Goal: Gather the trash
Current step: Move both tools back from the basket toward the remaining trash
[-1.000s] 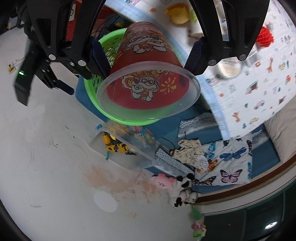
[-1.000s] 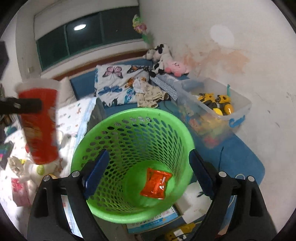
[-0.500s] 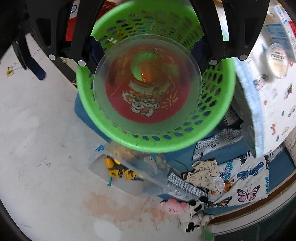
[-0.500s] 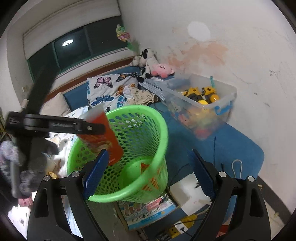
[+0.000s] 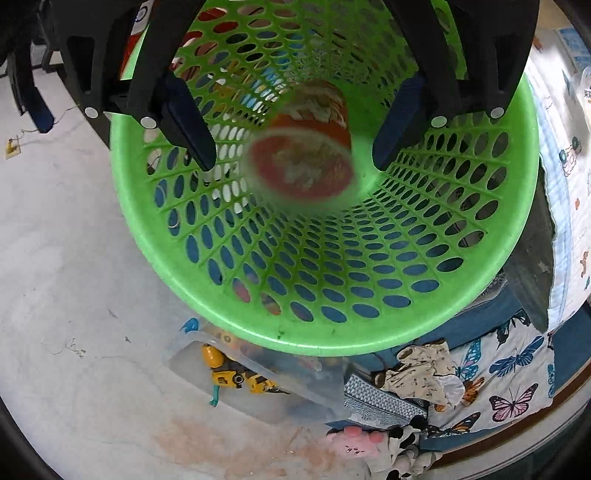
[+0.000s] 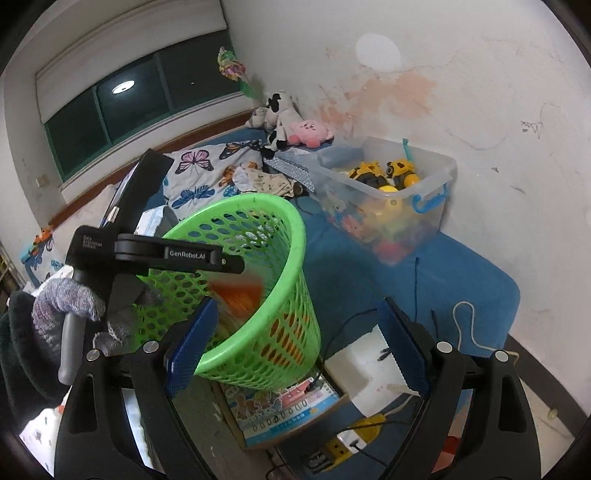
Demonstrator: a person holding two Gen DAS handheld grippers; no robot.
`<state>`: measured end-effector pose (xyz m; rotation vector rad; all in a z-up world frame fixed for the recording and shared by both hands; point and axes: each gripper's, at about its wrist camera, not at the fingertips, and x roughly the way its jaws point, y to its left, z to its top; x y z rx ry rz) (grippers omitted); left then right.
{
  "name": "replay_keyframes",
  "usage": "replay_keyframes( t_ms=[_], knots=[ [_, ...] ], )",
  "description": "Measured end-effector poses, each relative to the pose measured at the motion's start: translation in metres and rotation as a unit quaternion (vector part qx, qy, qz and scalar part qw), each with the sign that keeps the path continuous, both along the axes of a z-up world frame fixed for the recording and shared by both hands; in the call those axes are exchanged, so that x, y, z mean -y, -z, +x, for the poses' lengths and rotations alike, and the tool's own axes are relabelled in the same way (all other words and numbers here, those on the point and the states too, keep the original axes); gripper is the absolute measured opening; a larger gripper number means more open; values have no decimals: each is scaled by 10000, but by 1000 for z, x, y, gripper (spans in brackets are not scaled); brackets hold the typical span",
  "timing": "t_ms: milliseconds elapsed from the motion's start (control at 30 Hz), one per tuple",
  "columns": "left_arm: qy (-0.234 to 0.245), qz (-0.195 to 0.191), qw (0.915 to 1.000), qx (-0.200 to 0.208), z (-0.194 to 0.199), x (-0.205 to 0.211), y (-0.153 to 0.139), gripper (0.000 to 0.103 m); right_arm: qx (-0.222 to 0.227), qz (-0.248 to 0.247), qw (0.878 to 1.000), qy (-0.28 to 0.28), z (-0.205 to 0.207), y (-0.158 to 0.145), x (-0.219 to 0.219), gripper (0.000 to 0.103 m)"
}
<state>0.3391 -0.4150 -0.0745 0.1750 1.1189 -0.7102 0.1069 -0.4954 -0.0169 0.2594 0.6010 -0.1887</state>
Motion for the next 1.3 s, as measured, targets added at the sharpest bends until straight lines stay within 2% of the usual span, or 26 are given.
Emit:
replay_keyframes(
  t_ms=[133, 233, 367, 533, 733, 833, 1100, 1300],
  knots=[
    [-54, -161, 9998, 77, -2, -8, -15, 84, 52, -135, 9999, -27, -5, -2, -9, 87],
    [-193, -267, 9993, 192, -8, -22, -35, 84, 94, -54, 9999, -83, -8, -3, -13, 87],
    [-312, -303, 9975, 559, -24, -48, -67, 84, 136, 23, 9997, -211, -13, -8, -26, 87],
    [-452, -431, 9935, 955, -48, -90, -108, 84, 224, -20, 9988, -433, -20, -20, -49, 87],
    [-637, -510, 9866, 1415, -85, -155, -144, 84, 224, -62, 9963, -822, -27, -30, -85, 87],
    [-809, -586, 9834, 1512, -98, -186, -157, 84, 207, -49, 9941, -1065, -25, -33, -106, 87],
    [-1331, -512, 9741, 1755, -129, -285, -164, 84, 81, -51, 9852, -1714, -9, -32, -166, 87],
    [-1785, -532, 9688, 1632, -141, -347, -150, 84, -32, -30, 9783, -2072, 8, -28, -203, 86]
  ],
)
